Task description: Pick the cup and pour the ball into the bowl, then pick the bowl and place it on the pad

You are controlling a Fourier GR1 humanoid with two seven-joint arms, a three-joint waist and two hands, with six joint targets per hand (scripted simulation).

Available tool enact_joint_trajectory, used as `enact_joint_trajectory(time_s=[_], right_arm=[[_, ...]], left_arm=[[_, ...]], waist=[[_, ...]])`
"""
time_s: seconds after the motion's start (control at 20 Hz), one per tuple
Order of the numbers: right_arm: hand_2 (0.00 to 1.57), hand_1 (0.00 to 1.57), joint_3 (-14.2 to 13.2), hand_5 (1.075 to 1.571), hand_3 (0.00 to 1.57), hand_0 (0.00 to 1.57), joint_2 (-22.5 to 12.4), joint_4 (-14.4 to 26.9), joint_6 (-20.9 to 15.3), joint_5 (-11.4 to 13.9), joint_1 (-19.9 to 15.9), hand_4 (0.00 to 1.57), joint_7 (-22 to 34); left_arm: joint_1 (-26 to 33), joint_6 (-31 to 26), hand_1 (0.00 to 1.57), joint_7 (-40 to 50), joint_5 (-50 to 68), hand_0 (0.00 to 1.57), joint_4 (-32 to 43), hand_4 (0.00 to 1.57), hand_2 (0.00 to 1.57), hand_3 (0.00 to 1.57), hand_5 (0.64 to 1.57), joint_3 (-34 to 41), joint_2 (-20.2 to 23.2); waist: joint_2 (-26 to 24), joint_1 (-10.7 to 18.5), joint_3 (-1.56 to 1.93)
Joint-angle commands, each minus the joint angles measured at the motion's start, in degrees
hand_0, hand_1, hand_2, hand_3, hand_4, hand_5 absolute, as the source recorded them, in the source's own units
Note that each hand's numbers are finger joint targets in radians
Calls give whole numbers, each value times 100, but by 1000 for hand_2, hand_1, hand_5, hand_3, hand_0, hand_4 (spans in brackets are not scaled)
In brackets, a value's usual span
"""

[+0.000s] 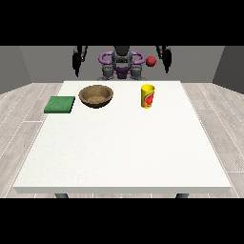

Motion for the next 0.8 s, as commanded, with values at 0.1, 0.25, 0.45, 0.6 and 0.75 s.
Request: enact_joint_trajectory(time_s=[0.1,0.25,0.45,0.6,0.75], right_arm=[[0,0,-68,1568,0,0,-159,-434,43,-70,-39,0,364],[0,0,-128,1568,0,0,-232,-584,51,-125,-55,0,624],[0,0,-635,1566,0,0,218,-445,-111,-907,378,0,459],[0,0,-600,1567,0,0,322,-608,-93,-871,434,0,-6],[0,0,-732,1565,0,0,257,-246,118,-947,202,0,-562]], left_arm=[[-57,-54,0,373,42,0,-445,0,0,0,1524,51,201],[-105,-73,0,616,65,0,-613,0,0,0,1524,83,300],[1130,-163,0,373,1145,0,-1264,0,0,0,1536,-781,-618],[930,359,0,285,715,0,-1784,0,0,0,1511,-1079,-628],[702,597,0,65,339,0,-1759,0,0,0,1478,-1345,-633]], waist=[[-1173,-39,-119],[-1594,-70,-131],[-1981,416,-174],[-1181,232,-173],[-653,249,-172]])
